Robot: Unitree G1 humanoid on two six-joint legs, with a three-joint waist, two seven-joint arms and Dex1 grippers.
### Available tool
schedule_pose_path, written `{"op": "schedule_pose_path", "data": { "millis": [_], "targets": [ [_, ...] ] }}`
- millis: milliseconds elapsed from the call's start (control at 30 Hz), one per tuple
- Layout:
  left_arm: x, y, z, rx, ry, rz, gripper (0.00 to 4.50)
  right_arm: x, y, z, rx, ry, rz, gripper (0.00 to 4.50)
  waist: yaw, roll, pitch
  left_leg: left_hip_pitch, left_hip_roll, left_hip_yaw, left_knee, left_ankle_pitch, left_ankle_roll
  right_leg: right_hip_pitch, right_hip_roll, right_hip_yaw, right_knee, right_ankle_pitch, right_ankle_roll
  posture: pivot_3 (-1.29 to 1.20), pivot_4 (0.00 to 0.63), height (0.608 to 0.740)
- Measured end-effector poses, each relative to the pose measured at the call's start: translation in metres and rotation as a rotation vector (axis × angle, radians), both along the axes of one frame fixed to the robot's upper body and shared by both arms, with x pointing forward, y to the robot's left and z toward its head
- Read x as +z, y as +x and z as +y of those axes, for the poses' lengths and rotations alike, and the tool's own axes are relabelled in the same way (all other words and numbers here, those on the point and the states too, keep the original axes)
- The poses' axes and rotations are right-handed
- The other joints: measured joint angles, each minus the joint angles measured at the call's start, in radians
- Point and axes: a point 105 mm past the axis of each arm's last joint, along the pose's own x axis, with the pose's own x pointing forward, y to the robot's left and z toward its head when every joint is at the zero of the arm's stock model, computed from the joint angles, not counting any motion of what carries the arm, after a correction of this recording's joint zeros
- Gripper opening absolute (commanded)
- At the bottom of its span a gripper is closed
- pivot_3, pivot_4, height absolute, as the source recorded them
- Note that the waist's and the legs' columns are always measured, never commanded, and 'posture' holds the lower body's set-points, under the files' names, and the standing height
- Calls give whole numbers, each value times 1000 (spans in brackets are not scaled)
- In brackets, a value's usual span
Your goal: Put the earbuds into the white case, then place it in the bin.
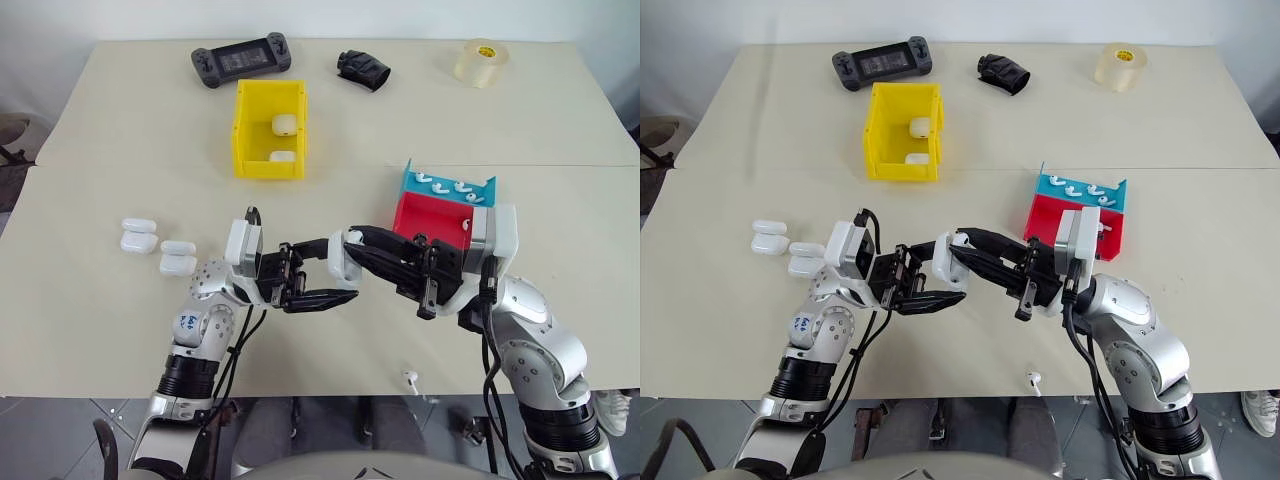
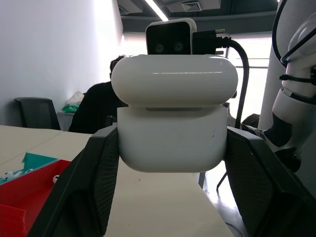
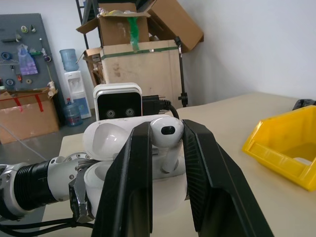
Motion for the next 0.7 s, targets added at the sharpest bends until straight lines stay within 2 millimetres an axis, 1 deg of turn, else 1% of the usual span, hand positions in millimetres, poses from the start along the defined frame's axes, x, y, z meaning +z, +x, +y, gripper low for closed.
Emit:
{"op": "schedule_pose_path", "data": {
  "millis": [133,700],
  "targets": [
    [1,0,-2,-1,-14,-3,2928,2,1,-3,5,11,19,512,0,0,0,0,0,0,0,0,0,0,0,0,0,0,0,0,150,740],
    [0,-1,-3,-13,-14,-7,2928,2,-2,-9,25,-61,8,512,0,0,0,0,0,0,0,0,0,0,0,0,0,0,0,0,150,740]
  ]
}}
